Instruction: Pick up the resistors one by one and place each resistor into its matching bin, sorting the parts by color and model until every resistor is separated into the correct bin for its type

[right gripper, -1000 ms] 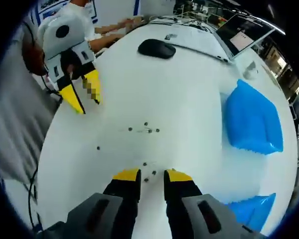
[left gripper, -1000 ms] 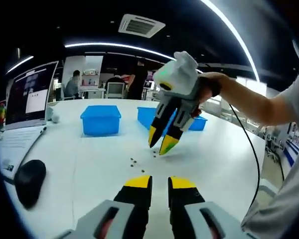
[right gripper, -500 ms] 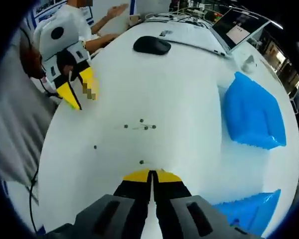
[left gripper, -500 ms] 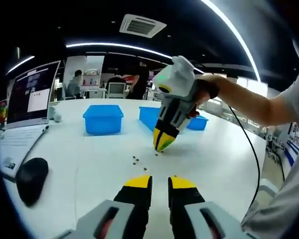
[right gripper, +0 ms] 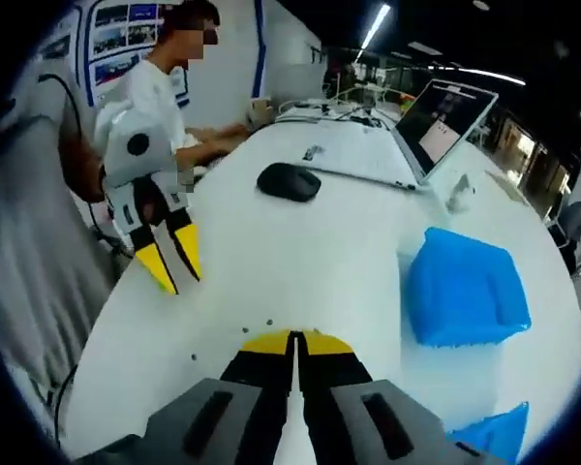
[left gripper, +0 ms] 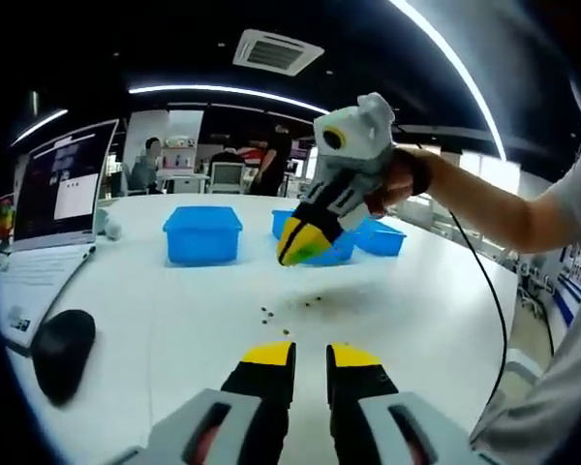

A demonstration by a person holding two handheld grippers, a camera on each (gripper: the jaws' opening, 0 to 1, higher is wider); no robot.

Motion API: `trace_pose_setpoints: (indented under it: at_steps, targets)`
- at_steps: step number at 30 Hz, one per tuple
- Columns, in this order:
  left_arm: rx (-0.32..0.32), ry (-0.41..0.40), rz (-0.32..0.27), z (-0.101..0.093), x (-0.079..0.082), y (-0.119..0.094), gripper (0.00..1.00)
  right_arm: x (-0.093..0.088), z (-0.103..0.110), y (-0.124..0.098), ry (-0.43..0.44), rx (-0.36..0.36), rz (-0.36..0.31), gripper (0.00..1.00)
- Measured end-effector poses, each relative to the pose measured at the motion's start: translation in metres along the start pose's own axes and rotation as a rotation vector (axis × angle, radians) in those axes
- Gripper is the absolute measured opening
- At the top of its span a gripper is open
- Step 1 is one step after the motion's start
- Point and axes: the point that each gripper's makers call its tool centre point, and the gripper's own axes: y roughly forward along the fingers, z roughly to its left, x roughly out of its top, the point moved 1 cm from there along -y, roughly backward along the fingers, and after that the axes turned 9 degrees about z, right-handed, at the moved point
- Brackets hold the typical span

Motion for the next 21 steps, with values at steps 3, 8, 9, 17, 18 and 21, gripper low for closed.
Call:
trace_pose_setpoints:
  at_steps: [3, 8, 9, 17, 18, 21]
  targets:
    - [0.003, -0.003, 0.006, 0.001, -0.002, 0.0, 0.16, 0.017, -0.008, -0.005, 0.024, -0.027, -0.095, 0.05]
    - [-0.001, -0.006, 0.0, 0.001, 0.0, -0.001, 0.16, 0.061, -0.028, -0.023, 0.097, -0.085, -0.387, 0.05]
    - [-0.002, -0.004, 0.001, 0.0, 0.0, 0.0, 0.16, 0.064, -0.033, -0.026, 0.114, -0.104, -0.418, 0.05]
    - [-0.001, -0.022, -0.014, 0.002, 0.004, -0.005, 0.16, 0.052, -0.141, -0.052, 0.369, -0.481, -0.623, 0.05]
    - [0.001, -0.019, -0.016, 0.001, 0.004, -0.006, 0.16, 0.041, -0.156, -0.056, 0.334, -0.627, -0.557, 0.05]
    - [0.012, -0.039, -0.03, 0.004, 0.003, -0.01, 0.16, 0.038, -0.166, -0.05, 0.295, -0.698, -0.5, 0.05]
